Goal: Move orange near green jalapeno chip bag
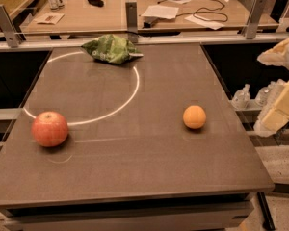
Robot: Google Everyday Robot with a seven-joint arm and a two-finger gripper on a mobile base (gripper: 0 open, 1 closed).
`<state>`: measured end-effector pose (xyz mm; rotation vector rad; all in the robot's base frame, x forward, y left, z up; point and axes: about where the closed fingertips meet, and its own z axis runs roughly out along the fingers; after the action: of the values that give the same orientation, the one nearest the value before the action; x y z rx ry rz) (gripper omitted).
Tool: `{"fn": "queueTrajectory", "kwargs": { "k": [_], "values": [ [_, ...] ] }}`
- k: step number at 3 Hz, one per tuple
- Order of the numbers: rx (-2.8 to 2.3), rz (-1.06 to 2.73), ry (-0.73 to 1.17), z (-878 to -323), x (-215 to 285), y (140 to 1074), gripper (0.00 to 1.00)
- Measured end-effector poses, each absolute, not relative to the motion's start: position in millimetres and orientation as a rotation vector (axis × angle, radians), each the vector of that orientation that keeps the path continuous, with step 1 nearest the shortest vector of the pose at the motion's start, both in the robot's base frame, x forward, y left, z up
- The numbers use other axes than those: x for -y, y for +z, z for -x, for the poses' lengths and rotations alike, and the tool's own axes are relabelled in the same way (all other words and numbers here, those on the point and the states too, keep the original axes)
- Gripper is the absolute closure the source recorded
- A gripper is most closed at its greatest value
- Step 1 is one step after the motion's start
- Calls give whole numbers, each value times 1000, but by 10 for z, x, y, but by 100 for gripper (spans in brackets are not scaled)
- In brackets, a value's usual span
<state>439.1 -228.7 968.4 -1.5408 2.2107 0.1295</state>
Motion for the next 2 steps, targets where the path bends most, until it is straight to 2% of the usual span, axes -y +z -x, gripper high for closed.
{"fn": "queueTrajectory", "kwargs": {
  "k": [1, 2],
  "values": [
    [-2112, 1409, 300, -4404, 2388, 9469, 0],
    [-2005, 1293, 454, -4356, 2247, 9372, 0]
  ]
}}
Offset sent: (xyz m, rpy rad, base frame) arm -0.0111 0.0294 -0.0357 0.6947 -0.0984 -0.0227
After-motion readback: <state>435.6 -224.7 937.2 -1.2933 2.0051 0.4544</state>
